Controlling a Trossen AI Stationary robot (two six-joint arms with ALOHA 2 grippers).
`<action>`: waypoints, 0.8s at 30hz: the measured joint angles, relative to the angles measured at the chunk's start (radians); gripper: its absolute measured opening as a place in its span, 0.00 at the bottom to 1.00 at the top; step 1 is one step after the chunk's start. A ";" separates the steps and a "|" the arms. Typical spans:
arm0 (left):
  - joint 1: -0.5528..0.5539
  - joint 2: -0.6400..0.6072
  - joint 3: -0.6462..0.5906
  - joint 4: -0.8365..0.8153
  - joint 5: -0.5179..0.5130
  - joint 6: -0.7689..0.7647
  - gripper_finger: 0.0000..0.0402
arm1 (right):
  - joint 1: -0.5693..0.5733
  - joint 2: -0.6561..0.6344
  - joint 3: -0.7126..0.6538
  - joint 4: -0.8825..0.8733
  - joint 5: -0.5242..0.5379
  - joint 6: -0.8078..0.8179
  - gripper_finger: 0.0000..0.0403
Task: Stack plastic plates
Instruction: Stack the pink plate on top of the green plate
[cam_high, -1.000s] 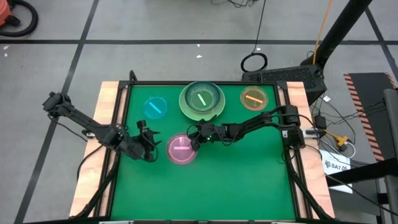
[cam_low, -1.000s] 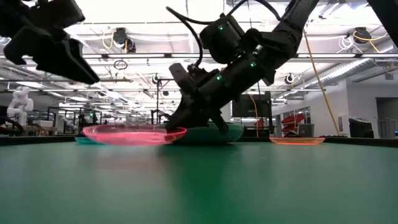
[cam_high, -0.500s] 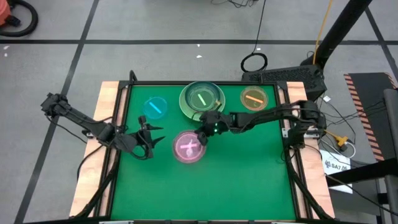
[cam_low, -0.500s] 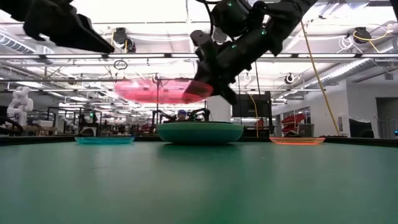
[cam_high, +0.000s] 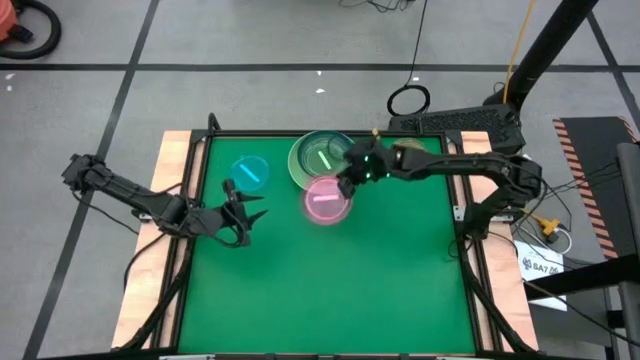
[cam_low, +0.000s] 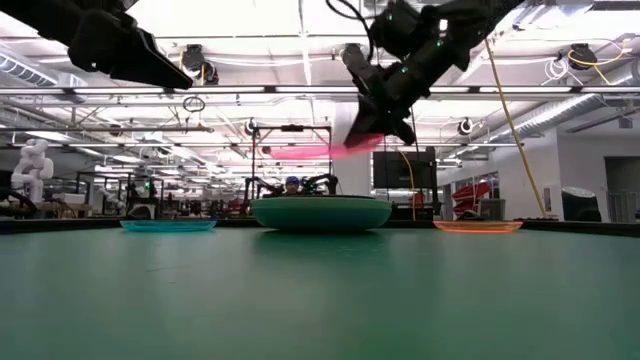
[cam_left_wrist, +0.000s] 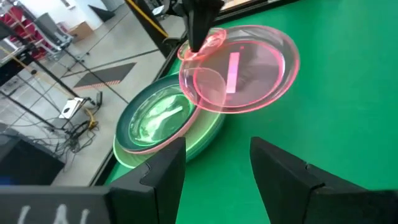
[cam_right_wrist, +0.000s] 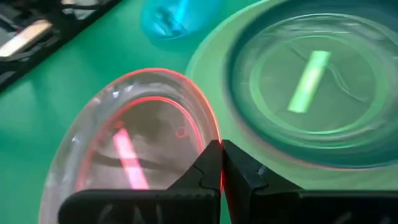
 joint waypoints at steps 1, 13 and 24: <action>0.007 0.000 0.000 0.000 0.000 0.000 0.46 | -0.029 0.000 0.000 0.001 -0.030 -0.009 0.00; 0.107 0.000 0.000 0.013 0.000 -0.086 0.46 | -0.291 0.014 0.000 0.096 -0.158 -0.090 0.00; 0.168 0.000 0.000 0.004 0.001 -0.181 0.46 | -0.354 0.163 0.000 0.268 -0.152 -0.047 0.00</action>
